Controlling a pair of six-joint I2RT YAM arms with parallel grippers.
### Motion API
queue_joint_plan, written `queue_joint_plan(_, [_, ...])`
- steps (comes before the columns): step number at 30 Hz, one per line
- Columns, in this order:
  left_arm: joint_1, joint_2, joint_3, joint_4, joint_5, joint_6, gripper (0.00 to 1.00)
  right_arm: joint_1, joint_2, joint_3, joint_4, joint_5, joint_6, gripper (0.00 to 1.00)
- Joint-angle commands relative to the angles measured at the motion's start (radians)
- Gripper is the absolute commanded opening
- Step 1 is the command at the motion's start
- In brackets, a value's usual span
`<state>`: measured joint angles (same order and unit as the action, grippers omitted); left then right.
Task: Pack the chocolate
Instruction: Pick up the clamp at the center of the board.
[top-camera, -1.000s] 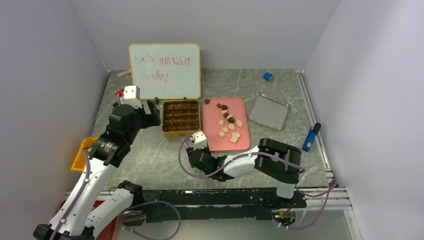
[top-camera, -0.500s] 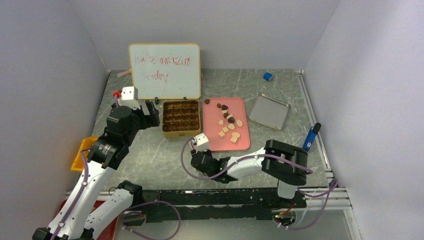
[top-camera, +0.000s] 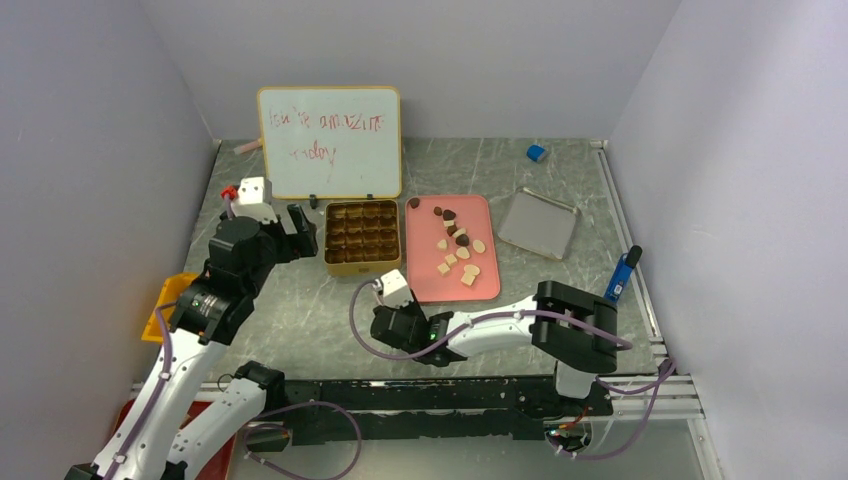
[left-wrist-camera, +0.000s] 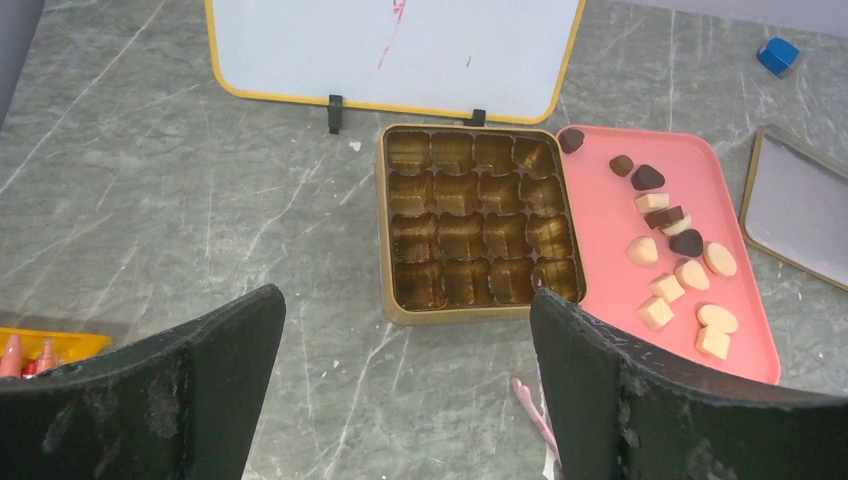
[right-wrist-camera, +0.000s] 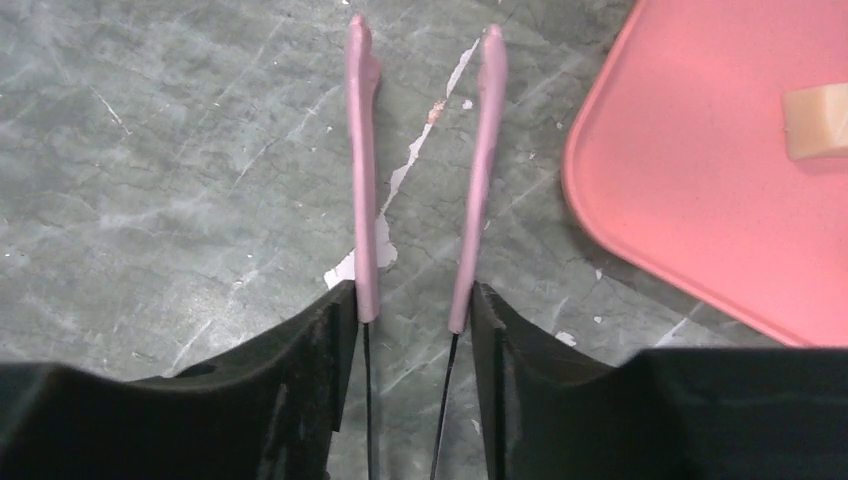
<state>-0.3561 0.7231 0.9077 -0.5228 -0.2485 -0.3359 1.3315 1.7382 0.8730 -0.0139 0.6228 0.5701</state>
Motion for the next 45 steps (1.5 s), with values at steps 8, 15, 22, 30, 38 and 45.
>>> queue_joint_plan(8, [0.000,-0.009,0.031,-0.001,0.030,-0.015,0.97,0.002,-0.017,-0.023,0.011,-0.009,0.029,0.60])
queue_joint_plan(15, [-0.001,-0.013,0.030,-0.003,0.031,-0.019,0.97,0.003,-0.048,-0.066,0.011,-0.017,0.044,0.62])
queue_joint_plan(22, [-0.001,-0.019,0.021,-0.004,0.032,-0.028,0.97,0.004,-0.049,-0.113,0.072,-0.044,0.050,0.61])
queue_joint_plan(30, [0.000,-0.032,0.021,-0.006,0.026,-0.034,0.97,0.011,-0.055,-0.153,0.124,-0.056,0.031,0.49])
queue_joint_plan(38, [-0.001,-0.031,0.029,0.000,0.028,-0.041,0.97,0.046,-0.107,-0.078,-0.039,0.004,0.041,0.37])
queue_joint_plan(45, [-0.001,-0.018,0.030,0.001,0.031,-0.040,0.97,0.057,-0.159,0.026,-0.222,-0.005,0.087,0.36])
